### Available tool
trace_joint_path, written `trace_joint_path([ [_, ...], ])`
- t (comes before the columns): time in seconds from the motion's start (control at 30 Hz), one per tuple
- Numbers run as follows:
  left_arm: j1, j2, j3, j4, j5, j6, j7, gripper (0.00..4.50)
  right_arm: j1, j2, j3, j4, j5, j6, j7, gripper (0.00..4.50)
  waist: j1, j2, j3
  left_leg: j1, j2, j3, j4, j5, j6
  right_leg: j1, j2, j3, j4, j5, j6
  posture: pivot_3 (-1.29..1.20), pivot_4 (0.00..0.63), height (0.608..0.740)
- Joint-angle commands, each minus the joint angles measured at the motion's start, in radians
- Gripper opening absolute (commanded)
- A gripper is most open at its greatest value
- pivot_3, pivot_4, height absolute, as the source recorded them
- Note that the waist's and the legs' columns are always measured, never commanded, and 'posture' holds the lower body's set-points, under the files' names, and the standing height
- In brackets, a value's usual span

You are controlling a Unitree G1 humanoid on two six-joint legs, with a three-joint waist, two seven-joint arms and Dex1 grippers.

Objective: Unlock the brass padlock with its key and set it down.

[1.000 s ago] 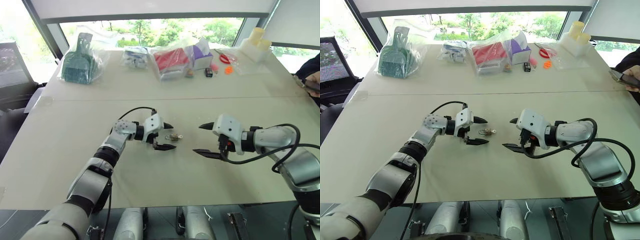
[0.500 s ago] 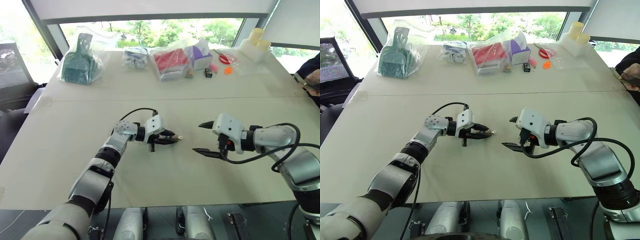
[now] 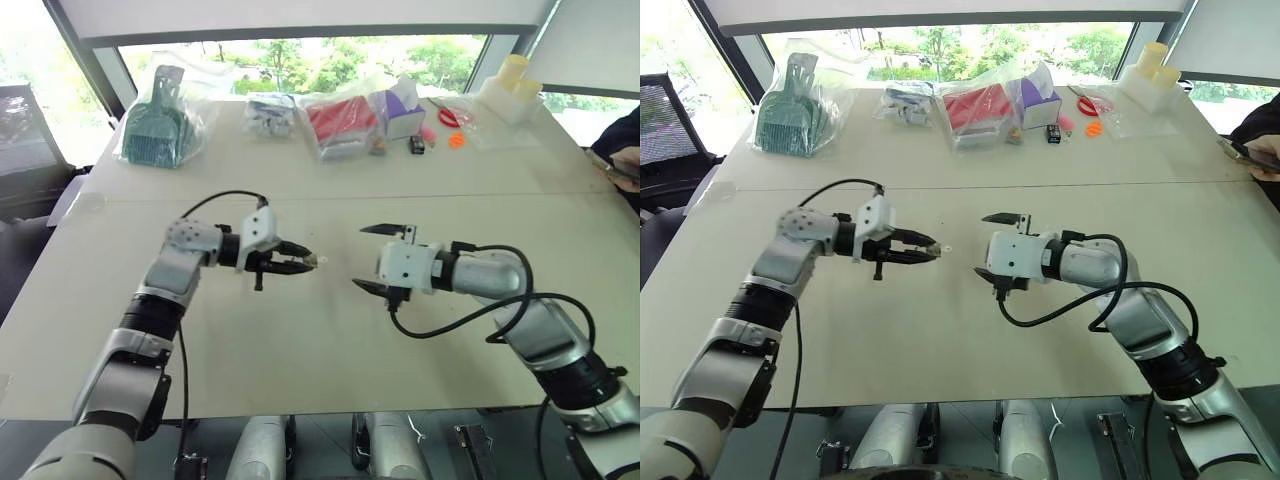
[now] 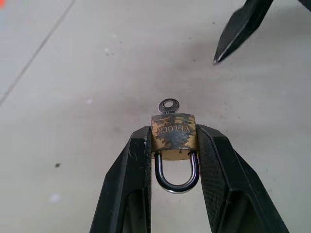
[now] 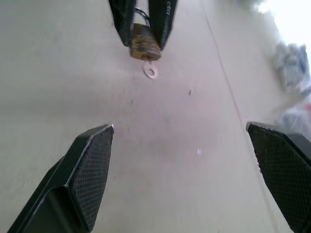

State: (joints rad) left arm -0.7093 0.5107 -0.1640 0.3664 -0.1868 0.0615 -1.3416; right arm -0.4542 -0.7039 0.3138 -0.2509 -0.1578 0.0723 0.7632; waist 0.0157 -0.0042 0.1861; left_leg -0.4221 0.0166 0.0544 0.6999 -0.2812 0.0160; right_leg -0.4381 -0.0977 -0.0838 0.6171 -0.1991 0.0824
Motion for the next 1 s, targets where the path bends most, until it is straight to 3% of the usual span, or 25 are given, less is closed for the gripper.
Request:
trace_joint_path([
  [0.03,-0.030,0.012,0.036,-0.082,-0.041,0.046,0.017,0.74,-0.040,0.036,0.006,0.029,-0.073,-0.107,-0.059,4.50,-0.001,0.000,0.000,0.000,0.000,0.000,0.000,0.000,0.000,0.000,0.000,0.000,-0.001,0.000,0.000,0.00,0.150,0.740],
  [0.4,-0.036,0.003,0.023,-0.123,-0.048,0.079,0.042,0.74,-0.086,0.109,0.021,0.094,-0.163,-0.210,-0.094,4.50,-0.003,0.000,0.000,0.000,0.000,0.001,0.000,0.000,0.000,-0.001,0.001,0.000,0.001,0.000,0.000,0.00,0.150,0.740],
  [0.5,-0.037,-0.004,0.021,-0.123,-0.047,0.074,0.046,0.74,-0.091,0.116,0.020,0.096,-0.167,-0.212,-0.093,3.70,-0.004,0.000,0.000,0.000,0.000,0.001,0.000,0.000,0.000,0.000,0.001,0.000,0.000,0.000,0.000,0.00,0.150,0.740],
  [0.73,-0.035,-0.012,0.018,-0.138,-0.053,0.079,0.048,0.74,-0.107,0.141,0.027,0.112,-0.189,-0.227,-0.090,0.16,-0.004,0.000,0.000,0.000,0.000,0.001,-0.001,0.000,0.000,-0.001,0.001,0.000,0.001,0.000,0.000,0.00,0.150,0.740],
  [1.0,-0.031,-0.008,0.013,-0.141,-0.025,0.010,0.068,0.74,-0.136,0.152,0.023,0.128,-0.159,-0.218,-0.041,0.06,-0.004,0.000,0.000,0.000,0.000,0.001,-0.001,0.000,0.000,0.000,0.001,0.000,0.001,0.000,0.000,0.00,0.150,0.740],
])
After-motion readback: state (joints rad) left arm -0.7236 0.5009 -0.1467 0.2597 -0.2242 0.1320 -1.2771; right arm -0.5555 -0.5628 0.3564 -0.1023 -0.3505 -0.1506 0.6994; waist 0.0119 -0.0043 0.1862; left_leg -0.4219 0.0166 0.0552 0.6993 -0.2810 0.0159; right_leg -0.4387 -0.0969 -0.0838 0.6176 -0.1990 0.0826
